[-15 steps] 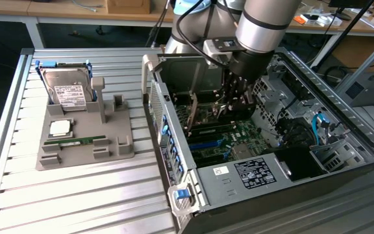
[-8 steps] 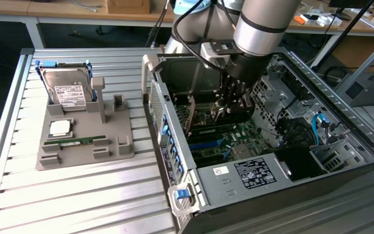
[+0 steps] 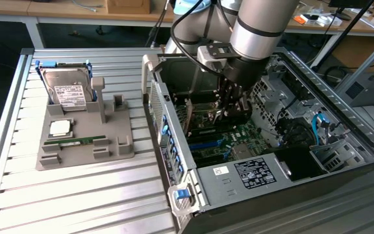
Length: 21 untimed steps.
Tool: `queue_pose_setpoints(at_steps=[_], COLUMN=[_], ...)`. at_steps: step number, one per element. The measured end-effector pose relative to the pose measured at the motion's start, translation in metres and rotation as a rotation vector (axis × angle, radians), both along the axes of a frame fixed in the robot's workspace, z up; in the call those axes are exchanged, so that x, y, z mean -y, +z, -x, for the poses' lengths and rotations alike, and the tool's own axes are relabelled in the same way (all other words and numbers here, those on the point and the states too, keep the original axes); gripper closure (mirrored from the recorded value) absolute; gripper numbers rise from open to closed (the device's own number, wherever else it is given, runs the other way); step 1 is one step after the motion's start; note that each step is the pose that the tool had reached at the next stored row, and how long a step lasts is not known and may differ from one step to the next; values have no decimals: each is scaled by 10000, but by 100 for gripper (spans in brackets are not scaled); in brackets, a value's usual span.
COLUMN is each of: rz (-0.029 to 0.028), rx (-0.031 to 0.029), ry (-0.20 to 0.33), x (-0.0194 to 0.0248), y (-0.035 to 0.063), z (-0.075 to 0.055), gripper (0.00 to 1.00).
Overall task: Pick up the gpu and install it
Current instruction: 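Insert the gpu into the slot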
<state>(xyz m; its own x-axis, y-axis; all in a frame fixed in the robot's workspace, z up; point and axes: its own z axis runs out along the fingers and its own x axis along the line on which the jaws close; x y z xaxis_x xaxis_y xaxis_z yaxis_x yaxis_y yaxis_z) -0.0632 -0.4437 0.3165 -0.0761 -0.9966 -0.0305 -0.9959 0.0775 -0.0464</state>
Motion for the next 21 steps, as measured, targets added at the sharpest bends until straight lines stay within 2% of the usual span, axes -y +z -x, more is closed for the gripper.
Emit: queue_pose_setpoints(at_steps=[6, 12, 16, 18, 21], rz=[1, 132, 164, 219, 205], rx=[0, 0, 0, -1, 1], ry=[8, 15, 15, 15, 14], x=[18, 18, 18, 18, 18], y=[-57, -67, -68, -75, -78], z=[33, 40, 40, 40, 40], gripper=[73, 73, 73, 73, 73])
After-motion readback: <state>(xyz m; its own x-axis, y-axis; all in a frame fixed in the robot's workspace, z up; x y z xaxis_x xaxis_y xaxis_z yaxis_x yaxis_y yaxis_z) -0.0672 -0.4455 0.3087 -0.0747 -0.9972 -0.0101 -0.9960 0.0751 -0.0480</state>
